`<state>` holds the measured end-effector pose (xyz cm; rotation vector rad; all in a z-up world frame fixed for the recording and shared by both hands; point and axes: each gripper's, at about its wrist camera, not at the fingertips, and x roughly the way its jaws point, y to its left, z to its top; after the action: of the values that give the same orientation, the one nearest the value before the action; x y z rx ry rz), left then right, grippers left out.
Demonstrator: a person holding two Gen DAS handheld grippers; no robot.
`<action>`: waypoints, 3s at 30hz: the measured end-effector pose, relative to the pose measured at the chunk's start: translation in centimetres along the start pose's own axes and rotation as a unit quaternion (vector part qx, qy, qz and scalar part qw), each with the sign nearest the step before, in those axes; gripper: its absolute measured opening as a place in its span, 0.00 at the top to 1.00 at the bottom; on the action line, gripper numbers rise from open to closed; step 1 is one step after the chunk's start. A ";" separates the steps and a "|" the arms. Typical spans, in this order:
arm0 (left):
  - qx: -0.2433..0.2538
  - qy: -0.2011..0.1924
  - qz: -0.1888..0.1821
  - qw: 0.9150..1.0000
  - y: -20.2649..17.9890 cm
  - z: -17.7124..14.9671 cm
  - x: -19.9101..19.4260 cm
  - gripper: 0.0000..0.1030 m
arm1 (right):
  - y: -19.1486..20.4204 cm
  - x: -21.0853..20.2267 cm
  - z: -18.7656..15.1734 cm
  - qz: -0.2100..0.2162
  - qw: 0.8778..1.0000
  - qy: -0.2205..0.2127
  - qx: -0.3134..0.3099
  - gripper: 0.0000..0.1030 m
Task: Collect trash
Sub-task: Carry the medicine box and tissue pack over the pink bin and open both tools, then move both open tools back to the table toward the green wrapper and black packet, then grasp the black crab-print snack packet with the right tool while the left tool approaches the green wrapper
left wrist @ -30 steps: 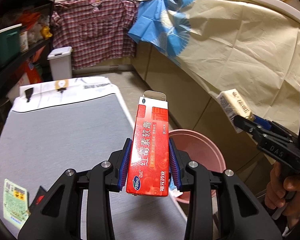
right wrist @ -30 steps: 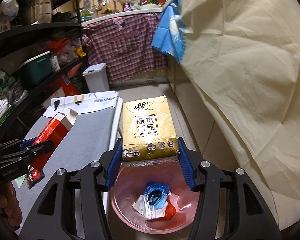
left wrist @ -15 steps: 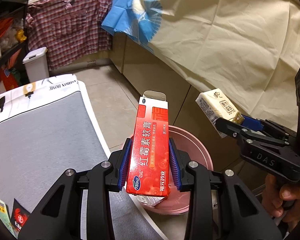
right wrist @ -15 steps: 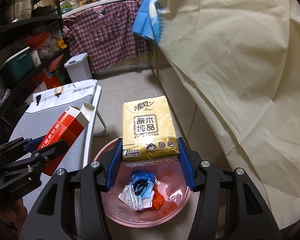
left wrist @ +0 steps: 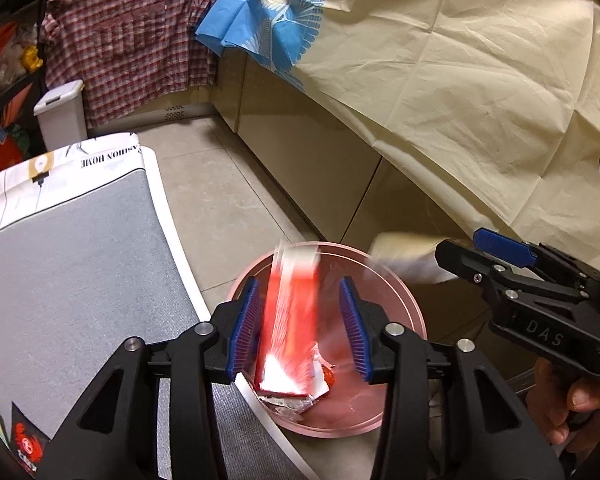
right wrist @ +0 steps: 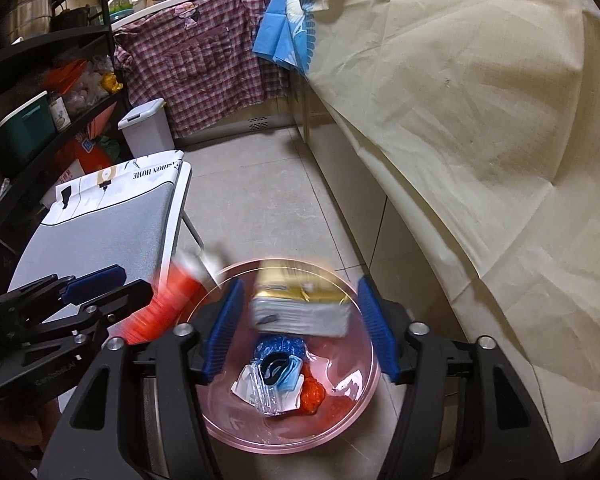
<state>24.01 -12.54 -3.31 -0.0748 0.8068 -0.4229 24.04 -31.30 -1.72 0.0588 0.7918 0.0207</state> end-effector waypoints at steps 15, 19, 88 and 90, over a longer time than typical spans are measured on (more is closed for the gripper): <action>-0.003 -0.014 0.007 1.000 1.4 -0.8 -2.6 0.59 | 1.1 -1.2 -0.1 0.012 0.999 -0.030 -0.007 0.39; -0.005 -0.026 0.018 0.999 2.5 -1.2 -4.3 0.59 | 2.7 -2.5 0.0 0.026 0.998 -0.061 -0.021 0.39; -0.201 -0.045 0.252 0.945 28.7 -13.4 -18.8 0.61 | 31.4 4.0 -13.6 0.246 0.959 0.108 -0.090 1.00; -0.197 -0.036 0.252 0.947 28.6 -13.6 -18.0 0.61 | 30.5 4.0 -13.1 0.237 0.963 0.104 -0.078 1.00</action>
<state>12.97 21.97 -6.83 -0.2479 0.7951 0.2299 17.66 -0.07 -11.90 0.0963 0.9698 0.5521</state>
